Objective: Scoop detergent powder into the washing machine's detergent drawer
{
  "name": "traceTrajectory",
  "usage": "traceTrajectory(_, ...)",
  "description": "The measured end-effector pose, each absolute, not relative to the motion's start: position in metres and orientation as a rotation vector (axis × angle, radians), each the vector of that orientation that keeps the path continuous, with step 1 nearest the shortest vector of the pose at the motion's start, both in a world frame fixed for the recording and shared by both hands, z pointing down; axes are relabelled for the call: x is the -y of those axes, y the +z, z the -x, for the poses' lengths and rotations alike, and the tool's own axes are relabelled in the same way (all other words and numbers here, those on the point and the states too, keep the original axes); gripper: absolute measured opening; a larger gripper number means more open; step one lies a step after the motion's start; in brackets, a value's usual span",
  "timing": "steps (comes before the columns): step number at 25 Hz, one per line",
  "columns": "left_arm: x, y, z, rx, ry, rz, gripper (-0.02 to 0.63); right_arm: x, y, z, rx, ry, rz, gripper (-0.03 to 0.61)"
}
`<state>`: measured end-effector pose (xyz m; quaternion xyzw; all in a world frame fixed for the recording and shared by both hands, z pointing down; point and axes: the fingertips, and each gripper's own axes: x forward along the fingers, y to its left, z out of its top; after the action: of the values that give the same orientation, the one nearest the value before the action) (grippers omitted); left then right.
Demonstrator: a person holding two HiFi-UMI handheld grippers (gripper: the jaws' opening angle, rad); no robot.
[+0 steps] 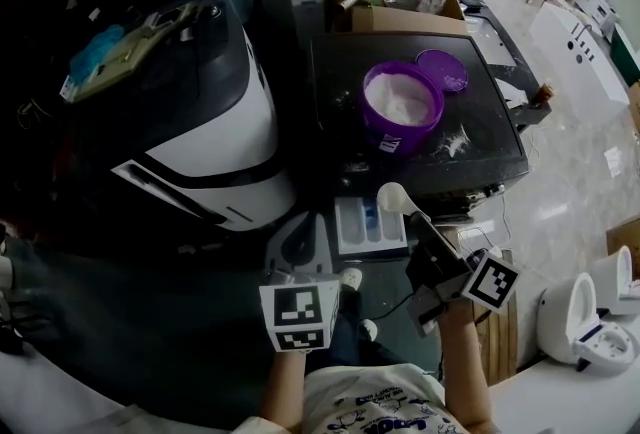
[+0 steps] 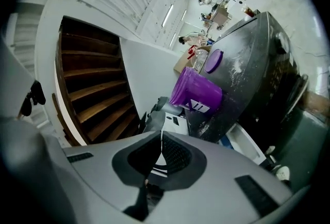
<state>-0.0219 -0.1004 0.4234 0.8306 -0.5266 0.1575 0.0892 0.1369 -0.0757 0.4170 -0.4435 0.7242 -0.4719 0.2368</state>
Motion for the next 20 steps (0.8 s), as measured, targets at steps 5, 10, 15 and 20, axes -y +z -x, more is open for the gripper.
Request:
traceTrajectory(5, 0.095, 0.433, 0.03, 1.576, 0.483, -2.444, 0.002, 0.073, 0.433, -0.127, -1.993, -1.319, 1.314, 0.02)
traceTrajectory(10, 0.094, 0.441, 0.037, 1.582, 0.49, -2.422, 0.002, 0.078, 0.445, -0.12, -2.203, -1.208, 1.424, 0.02)
traceTrajectory(15, 0.093, 0.446, 0.044, 1.586, 0.498, -2.406, 0.002, 0.081, 0.468, -0.112, -2.307, -1.17, 1.525, 0.02)
traceTrajectory(20, 0.094, 0.451, 0.05, 1.591, 0.513, -2.392, 0.002, 0.085, 0.484, -0.103, -2.414, -1.112, 1.601, 0.02)
